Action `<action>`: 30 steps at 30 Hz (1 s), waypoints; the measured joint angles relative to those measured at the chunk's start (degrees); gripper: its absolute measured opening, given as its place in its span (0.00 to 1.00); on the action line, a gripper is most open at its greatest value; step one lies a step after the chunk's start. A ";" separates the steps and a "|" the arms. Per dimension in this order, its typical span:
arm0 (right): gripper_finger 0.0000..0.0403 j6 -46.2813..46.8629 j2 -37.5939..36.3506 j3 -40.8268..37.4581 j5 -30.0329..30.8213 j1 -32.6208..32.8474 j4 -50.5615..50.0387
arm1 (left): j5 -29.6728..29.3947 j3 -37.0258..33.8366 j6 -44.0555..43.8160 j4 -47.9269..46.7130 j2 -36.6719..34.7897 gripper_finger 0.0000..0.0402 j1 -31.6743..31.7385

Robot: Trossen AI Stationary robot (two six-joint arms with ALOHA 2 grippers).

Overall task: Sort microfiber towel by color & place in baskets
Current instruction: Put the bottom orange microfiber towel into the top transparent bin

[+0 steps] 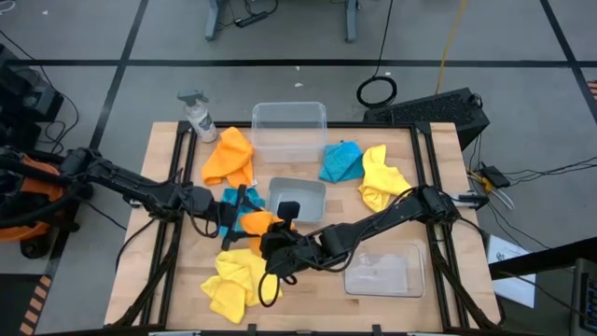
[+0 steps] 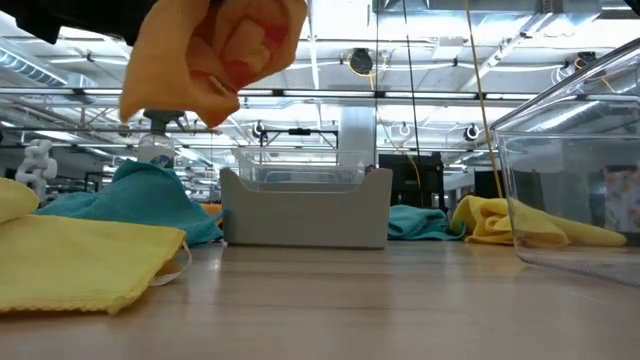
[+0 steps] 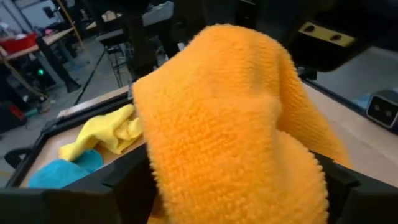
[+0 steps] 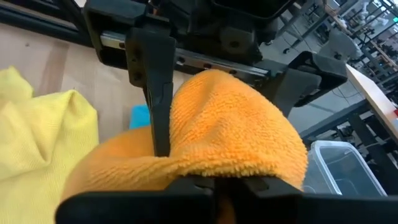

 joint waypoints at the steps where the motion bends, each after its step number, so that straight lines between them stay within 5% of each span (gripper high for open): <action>1: 0.01 0.02 0.00 0.00 -0.02 0.00 0.00 | 0.01 0.00 0.51 -0.07 0.00 0.69 -0.14; 14: 0.26 3.01 0.00 0.11 0.20 0.96 -5.91 | 1.43 0.00 5.71 -2.62 -0.07 0.07 -0.84; 22: 0.45 10.52 -0.13 0.15 0.50 0.90 -23.42 | 1.28 -0.04 7.38 -3.63 -2.09 0.11 -0.62; 30: 0.51 12.26 -0.13 0.11 -3.34 0.89 -28.65 | -7.10 -0.04 9.23 -3.86 -5.75 0.12 1.27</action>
